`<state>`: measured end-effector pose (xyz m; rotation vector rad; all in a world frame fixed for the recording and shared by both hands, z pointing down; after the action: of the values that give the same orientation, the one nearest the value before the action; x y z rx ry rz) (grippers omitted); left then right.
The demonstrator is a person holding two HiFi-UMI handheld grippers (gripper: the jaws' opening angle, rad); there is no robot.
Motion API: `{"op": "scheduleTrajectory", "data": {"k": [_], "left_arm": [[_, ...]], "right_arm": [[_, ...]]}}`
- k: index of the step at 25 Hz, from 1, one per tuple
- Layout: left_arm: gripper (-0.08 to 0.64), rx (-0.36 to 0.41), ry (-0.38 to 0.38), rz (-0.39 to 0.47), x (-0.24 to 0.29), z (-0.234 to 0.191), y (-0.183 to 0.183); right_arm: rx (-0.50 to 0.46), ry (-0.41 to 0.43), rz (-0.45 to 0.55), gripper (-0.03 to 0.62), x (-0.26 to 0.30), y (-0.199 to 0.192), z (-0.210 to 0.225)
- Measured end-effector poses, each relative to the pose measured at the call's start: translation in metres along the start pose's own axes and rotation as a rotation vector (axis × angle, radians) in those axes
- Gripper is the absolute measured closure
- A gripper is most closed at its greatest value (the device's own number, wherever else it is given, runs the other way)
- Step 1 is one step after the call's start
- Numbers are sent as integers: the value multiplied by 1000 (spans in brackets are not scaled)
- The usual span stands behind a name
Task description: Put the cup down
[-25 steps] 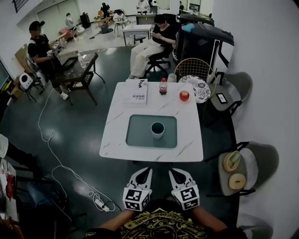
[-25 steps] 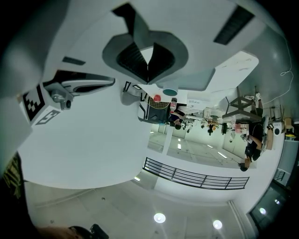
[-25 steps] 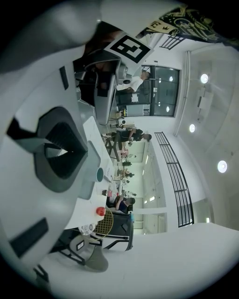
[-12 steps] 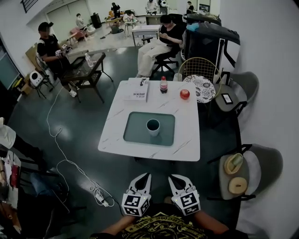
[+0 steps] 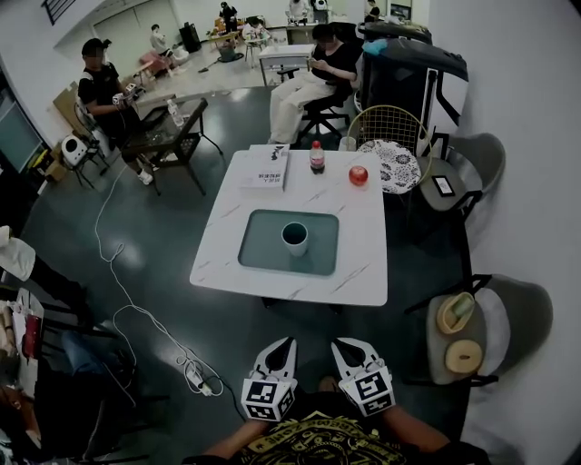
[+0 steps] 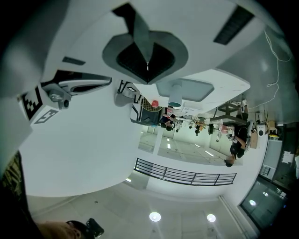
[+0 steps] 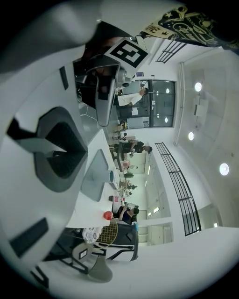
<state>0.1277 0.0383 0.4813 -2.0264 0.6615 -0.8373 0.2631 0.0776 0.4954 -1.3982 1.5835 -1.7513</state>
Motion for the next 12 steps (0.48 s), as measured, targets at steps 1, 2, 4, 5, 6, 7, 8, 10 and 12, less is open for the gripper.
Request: {"op": "scheduleTrajectory", "data": {"k": [1, 2, 4, 5, 6, 7, 8, 10, 12], "left_arm": [[549, 2, 1, 0, -1, 1, -1], [549, 2, 3, -1, -1, 1, -2], [549, 1, 7, -3, -2, 1, -4], [549, 1, 7, -3, -2, 1, -5], [549, 1, 7, -3, -2, 2, -6], [549, 2, 6, -4, -2, 3, -7], [549, 4, 5, -5, -3, 4, -8], [549, 6, 5, -6, -2, 6, -8], [549, 7, 4, -6, 0, 8, -8]], "right_arm": [[0, 4, 1, 588, 0, 0, -1], [-1, 8, 1, 587, 0, -1, -3], [-4, 14, 2, 588, -1, -3, -4], [-3, 15, 2, 587, -1, -4, -4], [-2, 14, 1, 588, -2, -5, -4], [-1, 14, 1, 587, -3, -5, -4], [0, 13, 0, 588, -4, -6, -4], [2, 14, 0, 588, -5, -7, -3], [2, 16, 1, 588, -6, -7, -1]]}}
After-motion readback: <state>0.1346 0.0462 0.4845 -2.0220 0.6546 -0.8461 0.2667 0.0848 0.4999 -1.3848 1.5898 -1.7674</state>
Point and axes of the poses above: the fingertips, and each gripper's own axes: x forward along the fingers, z to its right, y out of its top, the point moved 4 cm from there along -x, backward along the fingers, and after that the axes turned 14 degrees about -x, right-handed, at the moved point
